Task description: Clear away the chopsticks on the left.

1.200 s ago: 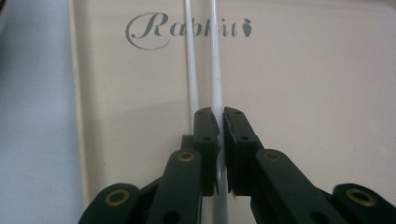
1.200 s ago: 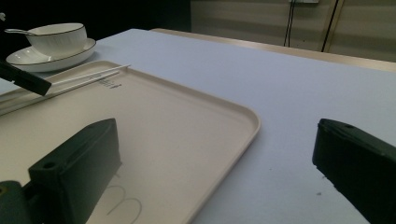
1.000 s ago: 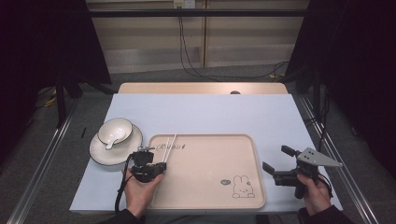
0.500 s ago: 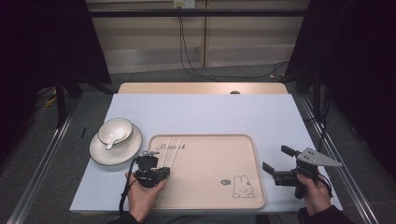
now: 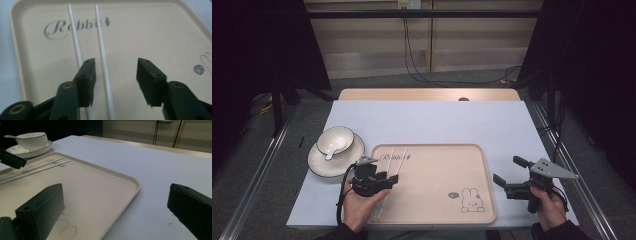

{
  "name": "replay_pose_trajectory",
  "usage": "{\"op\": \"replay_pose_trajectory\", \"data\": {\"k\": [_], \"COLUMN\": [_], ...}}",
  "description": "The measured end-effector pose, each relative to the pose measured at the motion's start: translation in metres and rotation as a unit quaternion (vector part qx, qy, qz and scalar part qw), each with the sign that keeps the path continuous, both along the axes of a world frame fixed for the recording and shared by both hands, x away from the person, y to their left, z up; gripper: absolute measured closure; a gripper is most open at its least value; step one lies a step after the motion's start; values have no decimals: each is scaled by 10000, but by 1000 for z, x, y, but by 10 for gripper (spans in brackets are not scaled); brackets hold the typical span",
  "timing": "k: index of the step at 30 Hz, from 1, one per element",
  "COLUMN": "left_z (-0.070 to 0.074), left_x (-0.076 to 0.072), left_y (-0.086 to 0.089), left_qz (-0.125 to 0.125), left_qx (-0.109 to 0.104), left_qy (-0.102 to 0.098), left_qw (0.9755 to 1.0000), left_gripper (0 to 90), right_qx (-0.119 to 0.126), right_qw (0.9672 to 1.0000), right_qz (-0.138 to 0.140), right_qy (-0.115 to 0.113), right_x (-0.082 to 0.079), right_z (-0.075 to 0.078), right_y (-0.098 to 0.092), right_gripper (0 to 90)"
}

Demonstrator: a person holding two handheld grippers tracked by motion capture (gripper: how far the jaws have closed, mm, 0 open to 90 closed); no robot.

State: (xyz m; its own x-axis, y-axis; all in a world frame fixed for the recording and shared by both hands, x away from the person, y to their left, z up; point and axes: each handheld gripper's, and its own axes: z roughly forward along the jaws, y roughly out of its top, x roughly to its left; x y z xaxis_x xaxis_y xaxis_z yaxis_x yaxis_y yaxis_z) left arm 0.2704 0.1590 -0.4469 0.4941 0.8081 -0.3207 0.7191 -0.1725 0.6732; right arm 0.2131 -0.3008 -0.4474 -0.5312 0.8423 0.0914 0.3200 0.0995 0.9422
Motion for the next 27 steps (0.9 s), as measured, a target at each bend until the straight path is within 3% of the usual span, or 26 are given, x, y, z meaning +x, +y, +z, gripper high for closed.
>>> {"op": "replay_pose_trajectory", "data": {"k": [5,9,10,12,18,20,24,27], "left_z": [8,14,17,20,29,31,33,33], "left_x": [0,-4,-6,-7,-15,-17,-22,-28], "left_y": [10,17,21,26,45,52,70,85], "left_qz": [-185,-498,-557,-666,-721,-705,-507,-427], "left_qx": [-187,-320,-542,-686,-721,-620,-687,-624], "left_qy": [-435,-876,-934,-1083,-1615,-1817,-1929,-2117], "left_qw": [9987,9944,9926,9895,9816,9789,9775,9744], "left_gripper": [265,141,128,106,46,38,25,19], "right_qx": [-18,-10,-24,-18,-22,-16,30,43], "right_qw": [10000,10000,10000,10000,10000,10000,9998,9998], "right_qz": [4,-17,-4,-5,-51,-72,-108,-131], "right_qy": [-19,-24,-26,-23,-64,-66,-143,-164], "right_x": [0,0,0,0,0,-1,-1,-2], "right_z": [0,0,0,0,0,0,0,0], "right_y": [0,0,0,0,-1,-1,-1,-1], "right_gripper": [6,6,6,6,6,6,6,6]}}
